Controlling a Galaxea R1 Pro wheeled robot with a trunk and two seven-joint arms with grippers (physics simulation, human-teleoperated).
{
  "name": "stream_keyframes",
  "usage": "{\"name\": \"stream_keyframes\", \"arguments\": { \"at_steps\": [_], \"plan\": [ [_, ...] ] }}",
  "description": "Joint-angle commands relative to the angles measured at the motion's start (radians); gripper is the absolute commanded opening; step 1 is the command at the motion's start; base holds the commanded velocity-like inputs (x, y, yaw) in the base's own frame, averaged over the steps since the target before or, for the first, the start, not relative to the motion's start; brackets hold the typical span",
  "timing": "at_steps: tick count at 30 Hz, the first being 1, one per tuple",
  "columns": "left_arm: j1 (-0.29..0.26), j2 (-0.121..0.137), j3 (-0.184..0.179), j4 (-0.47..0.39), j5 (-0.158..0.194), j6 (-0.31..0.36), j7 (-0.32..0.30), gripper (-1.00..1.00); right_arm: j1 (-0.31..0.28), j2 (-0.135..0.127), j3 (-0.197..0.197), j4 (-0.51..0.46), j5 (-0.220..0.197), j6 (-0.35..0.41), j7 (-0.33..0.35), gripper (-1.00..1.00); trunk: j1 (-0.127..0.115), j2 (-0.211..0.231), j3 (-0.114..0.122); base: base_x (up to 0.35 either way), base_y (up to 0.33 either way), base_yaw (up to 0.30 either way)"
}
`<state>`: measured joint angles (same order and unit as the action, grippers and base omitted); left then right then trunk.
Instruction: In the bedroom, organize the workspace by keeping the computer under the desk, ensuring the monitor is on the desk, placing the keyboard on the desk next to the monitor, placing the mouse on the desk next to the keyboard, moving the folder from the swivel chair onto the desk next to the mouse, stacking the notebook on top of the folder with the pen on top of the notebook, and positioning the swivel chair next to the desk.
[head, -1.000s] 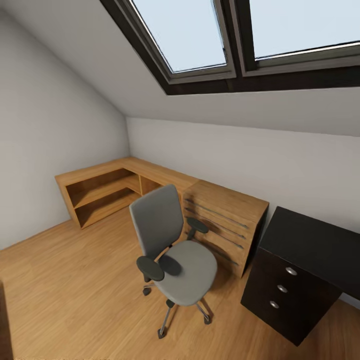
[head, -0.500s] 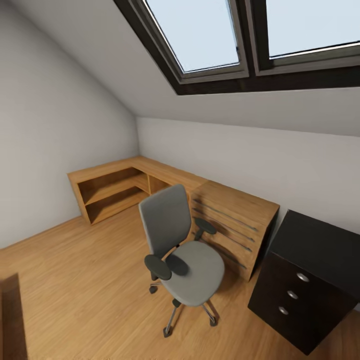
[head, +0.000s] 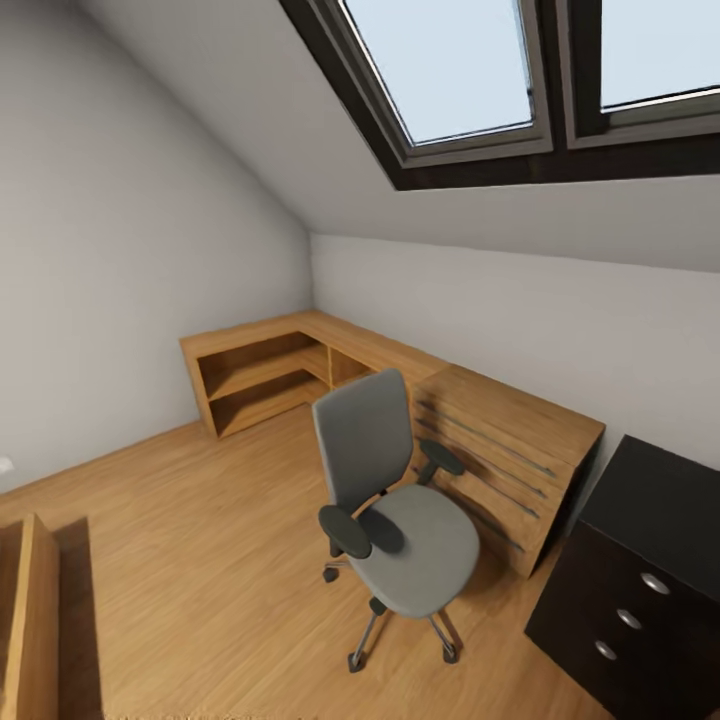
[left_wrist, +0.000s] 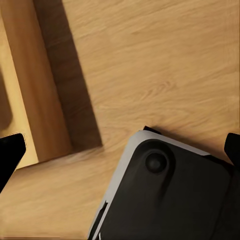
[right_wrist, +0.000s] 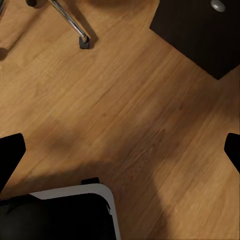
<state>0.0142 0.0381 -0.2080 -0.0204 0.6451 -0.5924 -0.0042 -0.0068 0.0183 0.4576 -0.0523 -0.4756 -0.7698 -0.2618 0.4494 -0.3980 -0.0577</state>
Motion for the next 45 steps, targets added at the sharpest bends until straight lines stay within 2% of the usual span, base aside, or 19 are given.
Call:
{"name": "stream_keyframes", "arguments": {
  "at_steps": [1, 20, 22, 24, 25, 27, 28, 29, 31, 33, 36, 41, 43, 45],
  "plan": [
    [0.001, 0.000, -0.009, -0.002, 0.010, -0.001, 0.000, 1.00, 0.000, 0.000, 0.009, 0.000, -0.005, -0.002, -0.006, 1.00, 0.001, -0.002, -0.002, 0.000, 0.000, 0.236],
    [0.000, -0.003, -0.015, -0.014, 0.004, -0.002, 0.000, 1.00, -0.004, 0.000, 0.009, -0.001, -0.005, -0.002, -0.009, 1.00, 0.001, -0.002, -0.002, 0.000, 0.000, 0.238],
    [0.000, -0.008, -0.018, -0.123, -0.004, 0.006, -0.001, 1.00, -0.015, 0.001, 0.009, -0.015, -0.005, -0.002, -0.012, 1.00, 0.001, -0.002, -0.002, 0.000, 0.000, 0.258],
    [0.001, -0.007, -0.019, -0.165, -0.004, 0.016, 0.000, 1.00, -0.019, 0.001, 0.008, -0.041, -0.005, -0.002, -0.012, 1.00, 0.001, -0.002, -0.002, 0.000, 0.000, 0.261],
    [0.002, -0.005, -0.020, -0.227, -0.004, 0.064, 0.006, 1.00, -0.023, 0.000, 0.009, -0.098, -0.005, -0.002, -0.011, 1.00, 0.001, -0.002, -0.002, 0.000, 0.000, 0.262],
    [0.001, -0.004, -0.020, -0.266, -0.004, 0.122, 0.023, 1.00, -0.026, -0.001, 0.009, -0.137, -0.005, -0.002, -0.011, 1.00, 0.001, -0.002, -0.002, 0.000, 0.000, 0.262],
    [-0.004, -0.004, -0.020, -0.306, -0.005, 0.194, 0.056, 1.00, -0.034, -0.003, 0.009, -0.168, -0.005, -0.002, -0.011, 1.00, 0.001, -0.002, -0.002, 0.000, 0.000, 0.263],
    [-0.009, -0.003, -0.020, -0.328, -0.006, 0.233, 0.078, 1.00, -0.042, -0.004, 0.009, -0.179, -0.005, -0.001, -0.011, 1.00, 0.001, -0.002, -0.003, 0.000, 0.000, 0.263],
    [-0.042, -0.006, -0.020, -0.482, -0.022, 0.425, 0.217, 1.00, -0.152, -0.009, 0.009, -0.171, -0.005, 0.028, -0.012, 1.00, 0.001, -0.002, -0.004, 0.000, 0.000, 0.266],
    [-0.056, -0.010, -0.019, -0.550, -0.029, 0.505, 0.275, 1.00, -0.217, -0.011, 0.009, -0.152, -0.006, 0.046, -0.012, 1.00, 0.001, -0.002, -0.004, 0.000, 0.000, 0.272],
    [-0.068, -0.027, -0.018, -0.590, -0.028, 0.566, 0.323, 1.00, -0.275, -0.020, 0.007, -0.129, -0.009, 0.059, -0.013, 1.00, 0.001, -0.002, -0.004, 0.000, 0.000, 0.276],
    [-0.070, -0.031, -0.017, -0.542, -0.028, 0.576, 0.332, 1.00, -0.287, -0.027, 0.005, -0.117, -0.013, 0.057, -0.013, 1.00, 0.001, -0.002, -0.004, 0.000, 0.000, 0.278],
    [-0.071, -0.009, -0.016, -0.521, -0.032, 0.565, 0.334, 1.00, -0.290, -0.029, 0.002, -0.095, -0.018, 0.054, -0.014, 1.00, 0.001, -0.002, -0.004, 0.000, 0.000, 0.279],
    [-0.071, -0.001, -0.016, -0.517, -0.033, 0.551, 0.334, 1.00, -0.290, -0.028, 0.002, -0.092, -0.019, 0.055, -0.014, 1.00, 0.001, -0.002, -0.004, 0.000, 0.000, 0.279]
  ]
}}
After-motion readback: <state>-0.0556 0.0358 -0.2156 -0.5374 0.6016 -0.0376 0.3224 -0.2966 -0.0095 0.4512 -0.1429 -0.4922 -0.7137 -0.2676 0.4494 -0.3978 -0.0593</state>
